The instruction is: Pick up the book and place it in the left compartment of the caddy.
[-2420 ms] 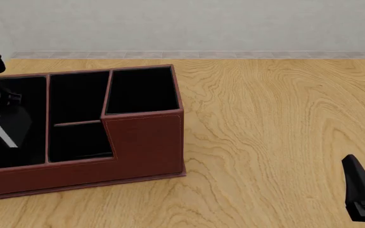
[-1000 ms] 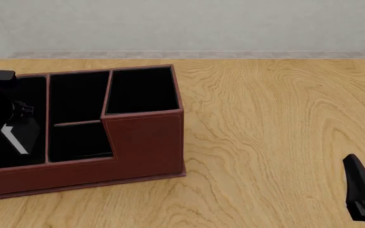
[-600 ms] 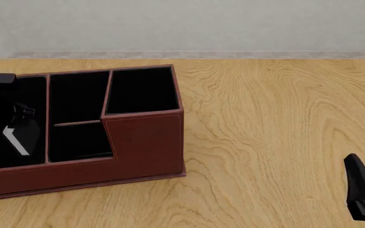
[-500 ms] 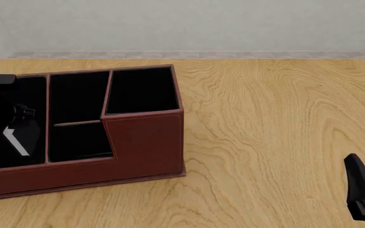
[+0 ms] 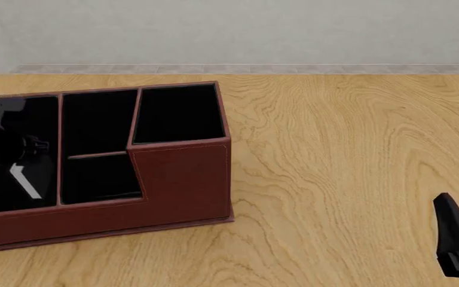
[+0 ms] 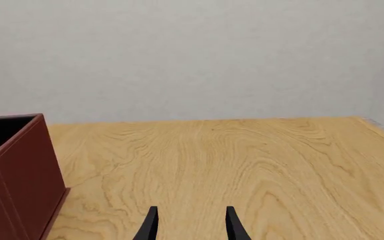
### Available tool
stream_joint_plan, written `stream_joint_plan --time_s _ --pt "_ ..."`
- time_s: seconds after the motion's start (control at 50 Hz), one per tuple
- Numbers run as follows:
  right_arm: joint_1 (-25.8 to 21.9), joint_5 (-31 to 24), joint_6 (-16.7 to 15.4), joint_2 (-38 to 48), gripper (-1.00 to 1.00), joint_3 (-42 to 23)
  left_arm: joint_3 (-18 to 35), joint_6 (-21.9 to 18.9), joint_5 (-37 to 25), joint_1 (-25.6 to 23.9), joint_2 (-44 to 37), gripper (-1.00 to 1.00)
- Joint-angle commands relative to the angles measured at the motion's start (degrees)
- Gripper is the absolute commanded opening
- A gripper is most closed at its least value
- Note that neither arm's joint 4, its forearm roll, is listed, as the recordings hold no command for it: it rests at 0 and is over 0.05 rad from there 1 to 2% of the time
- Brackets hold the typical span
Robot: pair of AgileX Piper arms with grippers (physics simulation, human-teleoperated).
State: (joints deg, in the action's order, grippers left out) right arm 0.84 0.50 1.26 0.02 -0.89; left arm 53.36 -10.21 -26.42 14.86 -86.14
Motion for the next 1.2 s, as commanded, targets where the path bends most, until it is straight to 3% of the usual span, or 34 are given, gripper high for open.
stream_joint_plan --time_s 0.02,0.66,0.94,0.96,1.2 --pt "0.1 0.1 0.1 0.0 1.0 0.0 -0.3 -0.8 1.3 0.0 -0.9 -1.0" --pt "0.1 0.2 0.2 0.0 1.0 0.0 -1.1 -1.4 4.2 1.0 -2.8 -1.0" --pt "0.0 0.3 0.2 0.0 1.0 0.1 -1.2 -0.3 3.7 -1.1 -3.4 -1.0" --pt "0.0 0.3 0.2 0.0 1.0 0.1 -1.3 -0.8 3.8 -0.8 -3.4 1.0" --pt "0.1 0.4 0.4 0.0 1.0 0.2 -1.5 -1.4 3.4 -1.5 -3.7 1.0"
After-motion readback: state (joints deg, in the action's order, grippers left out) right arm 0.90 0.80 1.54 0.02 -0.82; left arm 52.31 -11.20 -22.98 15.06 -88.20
